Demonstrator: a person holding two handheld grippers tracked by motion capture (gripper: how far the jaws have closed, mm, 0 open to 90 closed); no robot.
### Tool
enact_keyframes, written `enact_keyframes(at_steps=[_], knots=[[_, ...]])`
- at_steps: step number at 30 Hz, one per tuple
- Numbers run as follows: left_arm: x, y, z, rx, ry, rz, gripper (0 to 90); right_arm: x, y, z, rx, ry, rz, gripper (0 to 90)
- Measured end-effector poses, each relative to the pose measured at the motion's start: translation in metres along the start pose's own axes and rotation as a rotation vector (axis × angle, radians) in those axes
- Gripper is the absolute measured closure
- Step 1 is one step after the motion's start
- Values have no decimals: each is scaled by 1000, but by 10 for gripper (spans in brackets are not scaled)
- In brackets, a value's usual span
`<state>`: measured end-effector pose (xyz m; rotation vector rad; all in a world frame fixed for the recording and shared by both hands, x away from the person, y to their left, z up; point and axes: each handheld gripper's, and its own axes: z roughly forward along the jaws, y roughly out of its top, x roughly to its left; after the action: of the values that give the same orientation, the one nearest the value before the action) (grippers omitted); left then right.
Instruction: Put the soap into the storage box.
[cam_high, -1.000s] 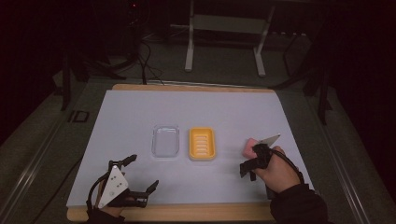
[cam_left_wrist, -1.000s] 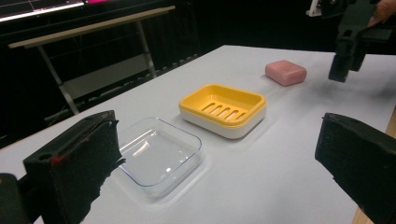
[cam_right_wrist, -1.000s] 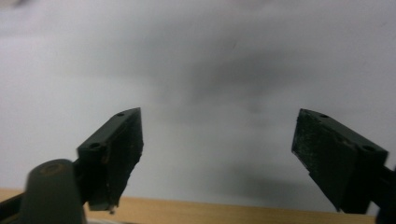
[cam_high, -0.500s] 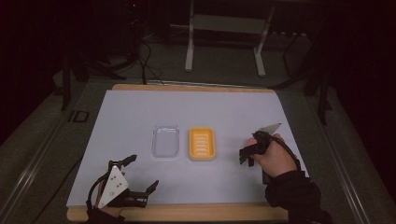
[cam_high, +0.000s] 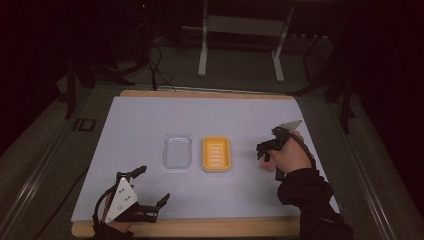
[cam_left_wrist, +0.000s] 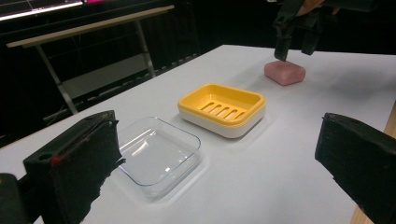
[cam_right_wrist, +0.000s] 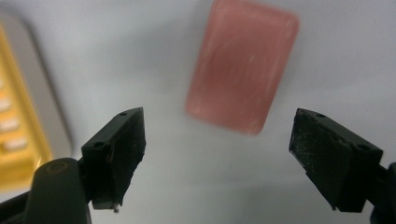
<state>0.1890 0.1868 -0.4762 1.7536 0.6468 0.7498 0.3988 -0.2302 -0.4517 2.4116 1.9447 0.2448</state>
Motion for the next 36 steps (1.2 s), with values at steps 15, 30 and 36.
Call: enact_keyframes(at_steps=[15,30,36], knots=[[0,0,0,-3,-4,0,6,5,20,21,-51,-94,57,187],[-1,0,0,1,-9,2,6,5,26,47,-8,-152,38,228],[-1,0,1,9,-11,6,6,6,26,52,1,-170,-1,312]])
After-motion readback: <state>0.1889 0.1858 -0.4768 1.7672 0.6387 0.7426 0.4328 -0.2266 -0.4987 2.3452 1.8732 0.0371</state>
